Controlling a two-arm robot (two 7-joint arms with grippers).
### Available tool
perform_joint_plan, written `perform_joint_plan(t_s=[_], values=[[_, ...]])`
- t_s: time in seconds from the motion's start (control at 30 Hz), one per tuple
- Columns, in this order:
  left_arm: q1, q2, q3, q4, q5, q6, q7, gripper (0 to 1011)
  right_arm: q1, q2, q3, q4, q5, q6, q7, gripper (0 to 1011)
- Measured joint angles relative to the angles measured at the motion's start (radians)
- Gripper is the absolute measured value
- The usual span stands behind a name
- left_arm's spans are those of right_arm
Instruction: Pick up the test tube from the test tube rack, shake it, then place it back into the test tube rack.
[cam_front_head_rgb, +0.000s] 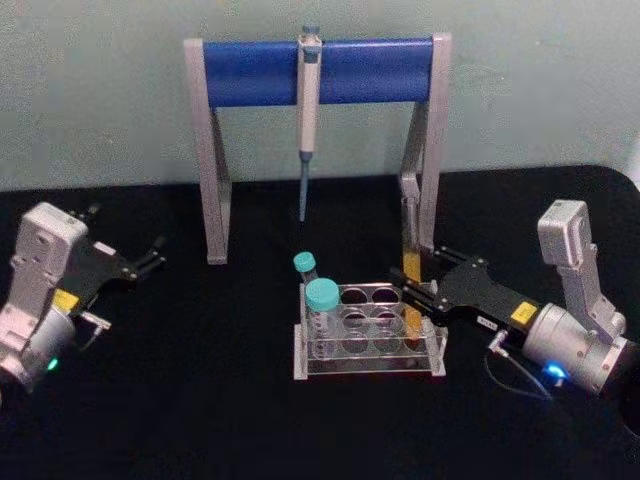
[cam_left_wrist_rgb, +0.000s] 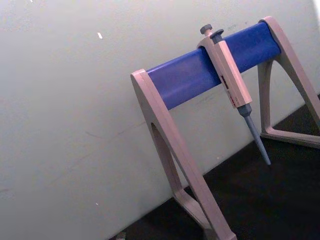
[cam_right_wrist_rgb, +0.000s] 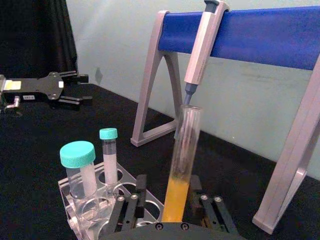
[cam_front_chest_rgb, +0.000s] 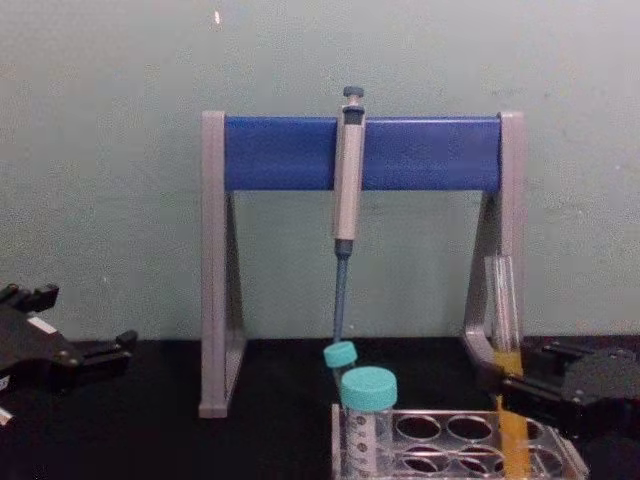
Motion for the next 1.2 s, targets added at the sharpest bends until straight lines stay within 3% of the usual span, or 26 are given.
perform_joint_plan(t_s=[0.5,0.67,0.9,1.2], values=[[0.000,0.000,0.000,0.000,0.000,0.000,0.000,1001,0.000,0.000,0.000,0.000,0.000,-0.001,0.000,975],[0.000,0.000,0.000,0.000,0.000,0.000,0.000,1001,-0.005,0.001,0.004,-0.011,-0.002,-0.003,-0.011,1000],[0.000,0.000,0.000,0.000,0.000,0.000,0.000,1001,-0.032,0.005,0.036,-0.067,-0.002,0.008,-0.056,1000],[0.000,0.000,0.000,0.000,0.000,0.000,0.000,1001,-0.077,0.012,0.075,-0.143,0.072,0.046,-0.052,1000]])
